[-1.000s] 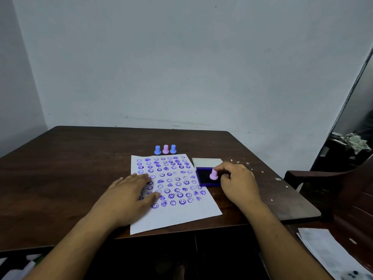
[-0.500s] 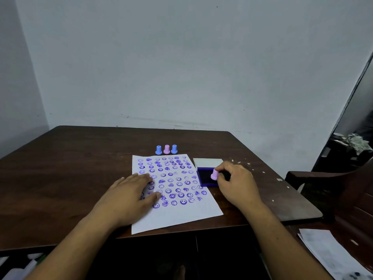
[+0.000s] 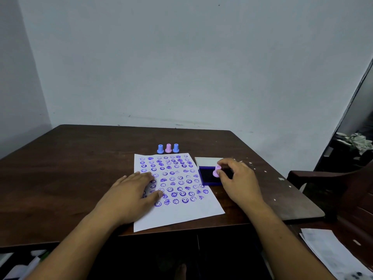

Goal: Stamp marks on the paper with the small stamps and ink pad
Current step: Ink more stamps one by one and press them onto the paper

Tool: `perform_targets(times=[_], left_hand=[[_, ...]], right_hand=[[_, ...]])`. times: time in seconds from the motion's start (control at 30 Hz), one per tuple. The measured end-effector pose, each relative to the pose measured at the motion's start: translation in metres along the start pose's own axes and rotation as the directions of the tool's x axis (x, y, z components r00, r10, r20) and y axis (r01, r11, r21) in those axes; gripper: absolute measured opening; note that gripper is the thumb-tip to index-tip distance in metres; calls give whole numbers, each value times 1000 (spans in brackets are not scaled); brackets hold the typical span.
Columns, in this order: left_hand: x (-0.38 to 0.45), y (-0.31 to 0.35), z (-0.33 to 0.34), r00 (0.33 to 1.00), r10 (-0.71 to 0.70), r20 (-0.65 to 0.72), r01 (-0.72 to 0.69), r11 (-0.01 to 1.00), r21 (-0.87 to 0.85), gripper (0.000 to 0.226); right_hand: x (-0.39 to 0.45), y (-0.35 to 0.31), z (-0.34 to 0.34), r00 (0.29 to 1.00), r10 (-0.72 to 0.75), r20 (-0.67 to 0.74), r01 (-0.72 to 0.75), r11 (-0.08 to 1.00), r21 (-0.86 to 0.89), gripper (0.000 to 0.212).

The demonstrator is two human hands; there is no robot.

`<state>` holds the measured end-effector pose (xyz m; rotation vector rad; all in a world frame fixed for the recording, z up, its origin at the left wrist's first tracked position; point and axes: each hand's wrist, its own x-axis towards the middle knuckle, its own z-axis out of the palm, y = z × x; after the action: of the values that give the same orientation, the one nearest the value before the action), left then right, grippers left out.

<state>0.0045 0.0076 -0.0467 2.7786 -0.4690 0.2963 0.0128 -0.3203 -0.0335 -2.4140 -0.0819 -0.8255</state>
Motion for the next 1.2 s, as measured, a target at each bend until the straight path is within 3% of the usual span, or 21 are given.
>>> perform_targets(times=[0.17,0.33,0.53,1.2], left_hand=[[0,-1,0,1000,0,-1,0,1000,-1,82],[1,0,0,1000,1,7,-1,1000,4,81],[0,0,0,1000,4,2,-4,1000,11,81],[3,-5,4,1000,-11,24,11,1000,2,87]], right_hand=[[-11,-8,-9,995,98,2,-96,978,185,17],[-38,-25,-11,996,86,33,-92,949,300,18],[-51,-31,-15,995,-83,62,63,960,272,18],[-49,-27,-12,991,-55,120,37,988,151,13]])
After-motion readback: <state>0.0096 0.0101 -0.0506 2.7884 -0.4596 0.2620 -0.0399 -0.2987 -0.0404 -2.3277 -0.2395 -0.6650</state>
